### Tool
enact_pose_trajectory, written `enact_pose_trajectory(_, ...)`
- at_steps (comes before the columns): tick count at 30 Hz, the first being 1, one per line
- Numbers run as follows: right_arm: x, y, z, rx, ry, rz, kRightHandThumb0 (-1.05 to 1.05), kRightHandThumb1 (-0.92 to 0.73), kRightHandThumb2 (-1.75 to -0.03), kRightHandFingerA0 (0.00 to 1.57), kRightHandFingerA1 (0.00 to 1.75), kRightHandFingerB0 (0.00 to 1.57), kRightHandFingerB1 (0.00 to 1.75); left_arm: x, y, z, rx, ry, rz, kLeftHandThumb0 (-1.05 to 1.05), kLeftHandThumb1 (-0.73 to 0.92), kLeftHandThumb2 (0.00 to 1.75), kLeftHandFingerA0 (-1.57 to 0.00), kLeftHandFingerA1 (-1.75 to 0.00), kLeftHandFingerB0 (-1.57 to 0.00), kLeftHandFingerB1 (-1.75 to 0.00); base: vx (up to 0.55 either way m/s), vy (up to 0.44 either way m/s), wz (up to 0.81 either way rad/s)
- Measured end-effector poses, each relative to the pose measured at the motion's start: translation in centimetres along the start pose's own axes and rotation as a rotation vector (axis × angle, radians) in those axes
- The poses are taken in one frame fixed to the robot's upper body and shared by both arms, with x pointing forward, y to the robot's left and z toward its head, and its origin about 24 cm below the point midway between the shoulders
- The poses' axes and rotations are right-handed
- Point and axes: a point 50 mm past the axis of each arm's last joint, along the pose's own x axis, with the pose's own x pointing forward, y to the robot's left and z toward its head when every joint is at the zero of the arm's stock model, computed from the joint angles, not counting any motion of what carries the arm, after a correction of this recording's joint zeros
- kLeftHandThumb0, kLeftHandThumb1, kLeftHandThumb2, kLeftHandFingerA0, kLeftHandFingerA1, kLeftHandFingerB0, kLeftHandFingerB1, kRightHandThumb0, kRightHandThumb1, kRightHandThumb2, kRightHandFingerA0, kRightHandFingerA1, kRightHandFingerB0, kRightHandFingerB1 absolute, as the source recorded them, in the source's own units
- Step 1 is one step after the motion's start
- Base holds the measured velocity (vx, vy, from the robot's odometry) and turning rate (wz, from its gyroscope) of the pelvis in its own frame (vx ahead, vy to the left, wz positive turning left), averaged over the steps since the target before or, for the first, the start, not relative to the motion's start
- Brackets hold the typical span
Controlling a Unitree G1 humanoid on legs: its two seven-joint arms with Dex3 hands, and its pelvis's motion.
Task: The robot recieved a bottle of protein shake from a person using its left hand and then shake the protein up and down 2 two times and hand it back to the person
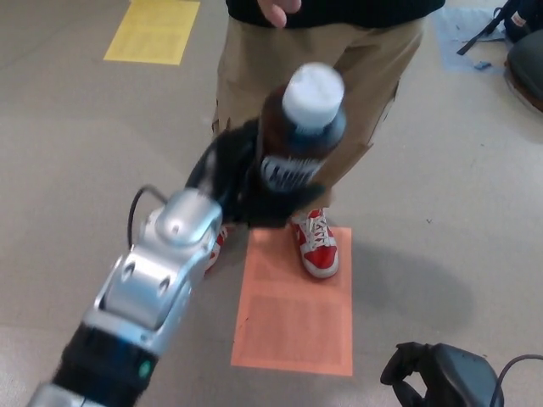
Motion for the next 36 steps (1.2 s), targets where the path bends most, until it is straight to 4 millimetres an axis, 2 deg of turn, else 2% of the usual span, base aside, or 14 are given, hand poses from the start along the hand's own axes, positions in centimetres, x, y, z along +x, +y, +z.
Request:
enact_pose_trajectory(8,0.4,-0.5,0.1,0.022,0.010,-0.025,-0.46,-0.54,-1.10,1.07,1.02,0.95,0.69,-2.4,1.0,-5.5,-0.099,0.072,0.054,-0.24,0.85,0.65,-1.13,-0.84,-0.67,-0.98,0.00,0.000,0.00)
enact_pose_trajectory(9,0.5,-0.7,0.2,0.023,0.010,-0.029,-0.46,-0.52,-1.15,1.06,1.05,0.91,0.80,-2.6,1.1,-6.0,-0.109,0.079,0.060,-0.24,0.85,0.65,-1.13,-0.85,-0.67,-0.98,0.00,0.000,0.00)
enact_pose_trajectory(14,0.7,-0.9,0.2,0.029,0.010,-0.036,-0.46,-0.52,-1.18,1.09,1.05,0.89,0.79,-3.6,1.5,-8.1,-0.146,0.118,0.068,-0.22,0.85,0.65,-1.13,-0.83,-0.67,-0.97,0.00,0.000,0.00)
enact_pose_trajectory(16,0.7,-0.9,0.3,0.028,0.008,-0.035,-0.47,-0.53,-1.12,1.07,1.01,0.94,0.70,-3.3,2.1,-6.9,-0.174,0.076,0.083,-0.26,0.87,0.65,-1.14,-0.85,-0.69,-0.97,0.00,0.000,0.00)
enact_pose_trajectory(18,0.7,-0.9,0.3,0.028,0.007,-0.035,-0.47,-0.52,-1.13,1.04,1.01,0.90,0.80,-3.0,3.1,-4.8,-0.192,0.001,0.108,-0.26,0.87,0.65,-1.12,-0.93,-0.72,-0.95,0.00,0.000,0.00)
enact_pose_trajectory(21,0.7,-0.9,0.3,0.032,0.010,-0.038,-0.47,-0.52,-1.11,1.03,1.00,0.90,0.80,-2.6,5.2,1.2,-0.222,-0.211,0.153,-0.22,0.85,0.65,-1.12,-0.87,-0.70,-0.94,0.00,0.000,0.00)
enact_pose_trajectory(23,0.8,-0.9,0.3,0.035,0.012,-0.040,-0.46,-0.56,-1.06,1.03,0.96,0.94,0.69,-2.5,5.2,1.9,-0.223,-0.235,0.144,-0.21,0.84,0.65,-1.12,-0.87,-0.66,-0.92,0.00,0.000,0.00)
enact_pose_trajectory(24,0.8,-0.9,0.3,0.037,0.013,-0.042,-0.48,-0.51,-1.16,1.03,1.01,0.90,0.81,-2.3,4.9,1.0,-0.223,-0.202,0.127,-0.21,0.83,0.64,-1.15,-0.87,-0.72,-0.98,0.00,0.000,0.00)
enact_pose_trajectory(25,0.8,-0.9,0.3,0.039,0.015,-0.043,-0.49,-0.55,-1.10,1.05,0.98,0.94,0.71,-2.2,4.3,-0.7,-0.224,-0.140,0.108,-0.20,0.80,0.67,-1.17,-0.83,-0.76,-0.98,0.00,0.000,0.00)
enact_pose_trajectory(28,0.8,-0.9,0.3,0.042,0.016,-0.044,-0.49,-0.51,-1.16,1.06,1.02,0.90,0.81,-2.5,2.6,-5.6,-0.224,0.049,0.067,-0.28,0.84,0.65,-1.14,-0.89,-0.72,-0.96,0.00,0.000,0.00)
enact_pose_trajectory(30,0.7,-0.9,0.2,0.046,0.017,-0.044,-0.48,-0.51,-1.16,1.03,1.01,0.88,0.81,-3.3,1.3,-9.1,-0.217,0.179,0.032,-0.22,0.83,0.64,-1.14,-0.91,-0.72,-0.93,0.00,0.000,0.00)
enact_pose_trajectory(31,0.7,-0.9,0.1,0.047,0.018,-0.044,-0.47,-0.52,-1.11,0.99,0.93,0.92,0.72,-3.4,1.2,-9.3,-0.216,0.188,0.028,-0.27,0.83,0.64,-1.15,-0.91,-0.73,-0.92,0.00,0.000,0.06)
enact_pose_trajectory(33,0.4,-0.7,0.0,0.049,0.021,-0.037,-0.47,-0.54,-1.07,1.01,0.95,0.93,0.70,-3.4,1.7,-8.0,-0.234,0.140,0.038,-0.26,0.85,0.65,-1.13,-0.93,-0.74,-0.93,0.00,0.000,0.04)
enact_pose_trajectory(36,0.4,-0.7,0.0,0.051,0.020,-0.037,-0.48,-0.53,-1.10,1.01,0.96,0.94,0.73,-2.5,3.8,-2.5,-0.248,-0.055,0.080,-0.23,0.85,0.65,-1.08,-1.01,-0.73,-0.94,0.00,0.000,0.00)
